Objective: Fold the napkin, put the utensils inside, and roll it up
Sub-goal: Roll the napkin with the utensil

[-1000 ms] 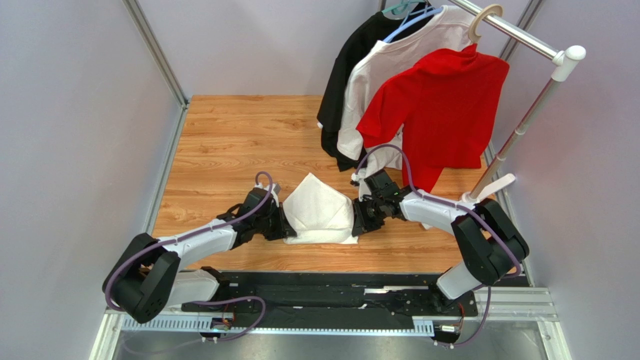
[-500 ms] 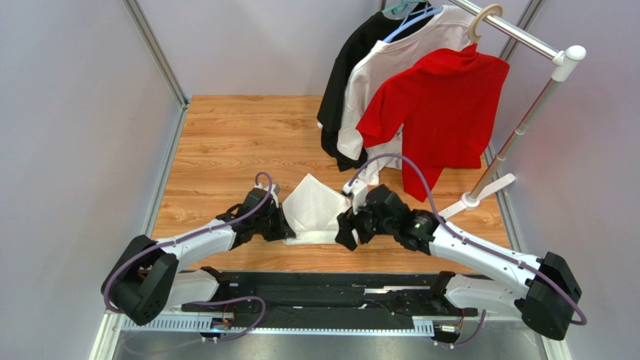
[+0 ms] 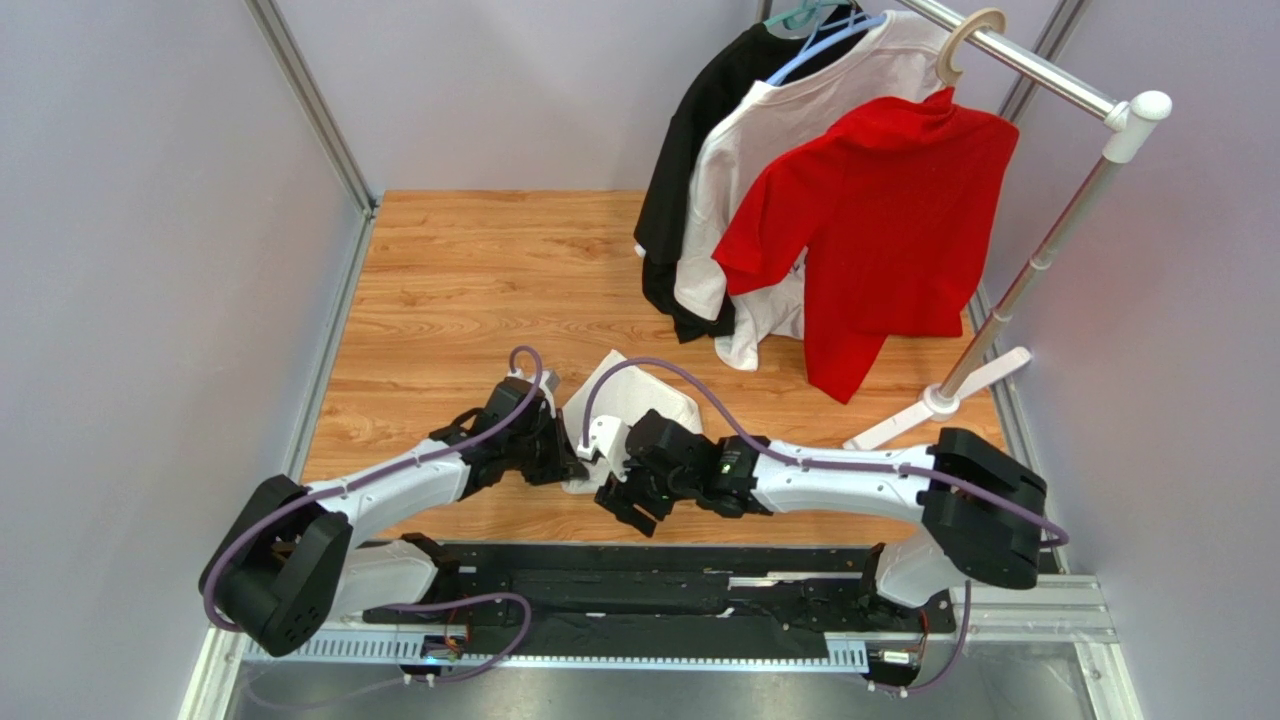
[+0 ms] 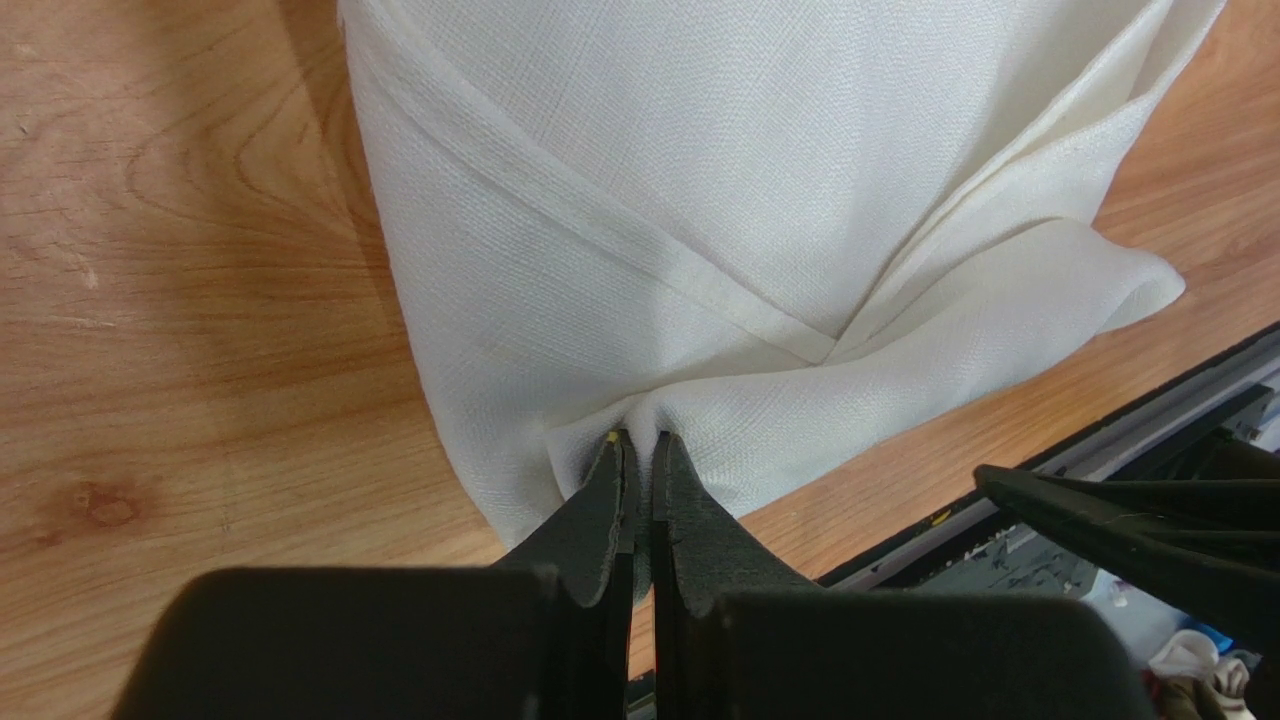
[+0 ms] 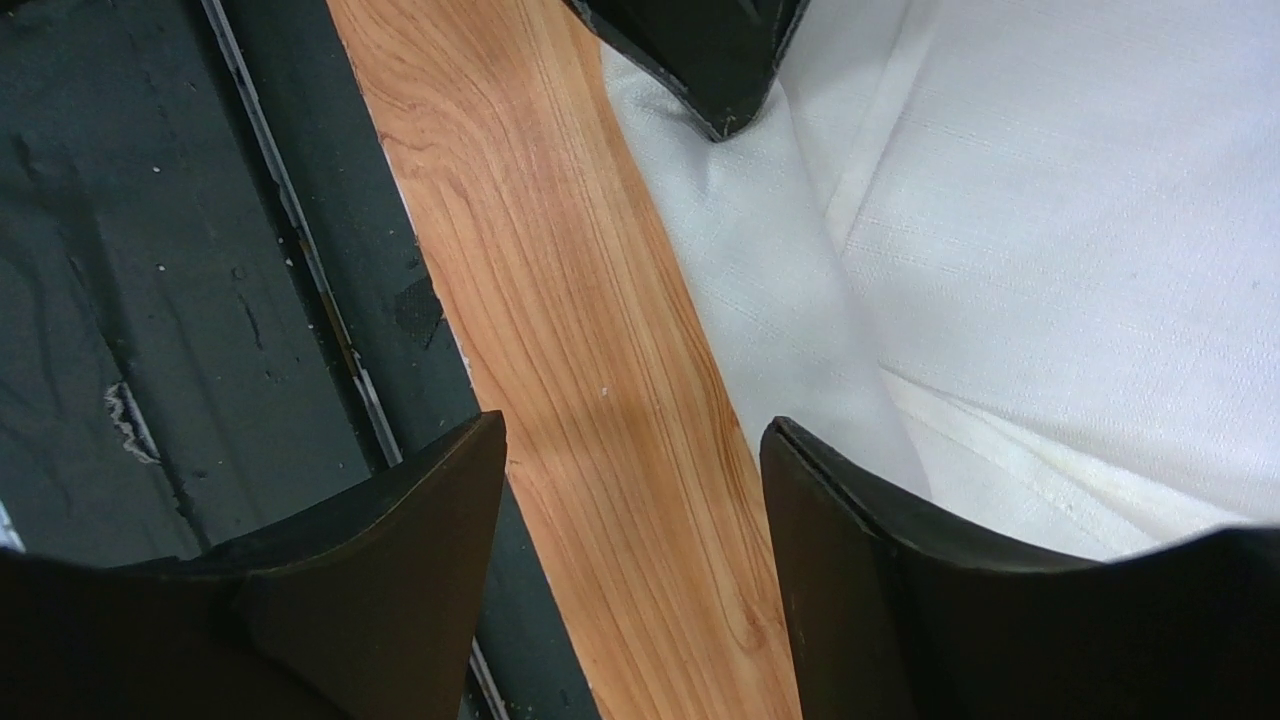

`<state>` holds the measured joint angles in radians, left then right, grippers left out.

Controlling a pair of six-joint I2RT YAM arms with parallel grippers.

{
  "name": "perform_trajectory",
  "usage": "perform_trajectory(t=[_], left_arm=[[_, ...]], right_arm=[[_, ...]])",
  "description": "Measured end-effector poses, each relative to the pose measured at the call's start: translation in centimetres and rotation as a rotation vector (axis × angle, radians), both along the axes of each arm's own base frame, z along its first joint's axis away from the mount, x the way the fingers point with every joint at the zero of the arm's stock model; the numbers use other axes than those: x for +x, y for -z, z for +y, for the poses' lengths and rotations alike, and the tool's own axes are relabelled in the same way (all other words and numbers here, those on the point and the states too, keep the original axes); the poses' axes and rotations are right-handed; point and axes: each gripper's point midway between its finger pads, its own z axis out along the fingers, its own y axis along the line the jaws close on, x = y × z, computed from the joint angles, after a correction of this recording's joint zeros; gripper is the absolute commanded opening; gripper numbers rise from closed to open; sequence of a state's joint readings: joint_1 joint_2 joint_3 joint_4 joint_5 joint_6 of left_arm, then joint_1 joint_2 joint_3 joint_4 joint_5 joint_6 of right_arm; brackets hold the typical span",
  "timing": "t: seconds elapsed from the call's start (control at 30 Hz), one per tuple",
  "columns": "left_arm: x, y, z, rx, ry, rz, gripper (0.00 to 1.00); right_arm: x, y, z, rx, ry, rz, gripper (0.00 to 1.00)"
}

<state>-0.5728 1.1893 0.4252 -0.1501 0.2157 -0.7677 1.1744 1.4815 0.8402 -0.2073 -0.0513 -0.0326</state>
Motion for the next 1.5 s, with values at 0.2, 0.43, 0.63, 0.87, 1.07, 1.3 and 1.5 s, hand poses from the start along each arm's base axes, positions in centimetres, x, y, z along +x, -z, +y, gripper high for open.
perform_trajectory(t=[0.2,0.43,0.63,0.87,1.07,1.3,1.5], left_arm=[[0.0,0.0,0.0,0.001,0.003,-0.002,0.0],[0.0,0.0,0.0,0.004,0.01,-0.003,0.0],[0.0,0.1,-0.1,0.005,0.016,0.003,0.0],[0.0,0.1,-0.1,0.001,0.018,0.006,0.0],[0.0,0.1,-0.2,0.001,0.021,0.008,0.0],[0.0,0.1,-0.2,0.003,0.026,0.008,0.0],[0.0,0.1,-0.2,0.004,0.031,0.005,0.0]], right_arm=[[0.5,1.7,0.4,-0.053,-0.038,-0.039,0.66],[1.5,2.9,0.2,-0.097,-0.039,-0.089,0.66],[2.2,3.4,0.3,-0.116,-0.041,-0.134,0.65],[3.1,3.3,0.5,-0.117,-0.03,-0.18,0.64],[3.2,3.0,0.5,-0.122,-0.053,-0.2,0.65],[3.6,3.1,1.2,-0.133,-0.074,-0.213,0.64],[3.8,4.2,1.4,-0.164,-0.089,-0.21,0.61]])
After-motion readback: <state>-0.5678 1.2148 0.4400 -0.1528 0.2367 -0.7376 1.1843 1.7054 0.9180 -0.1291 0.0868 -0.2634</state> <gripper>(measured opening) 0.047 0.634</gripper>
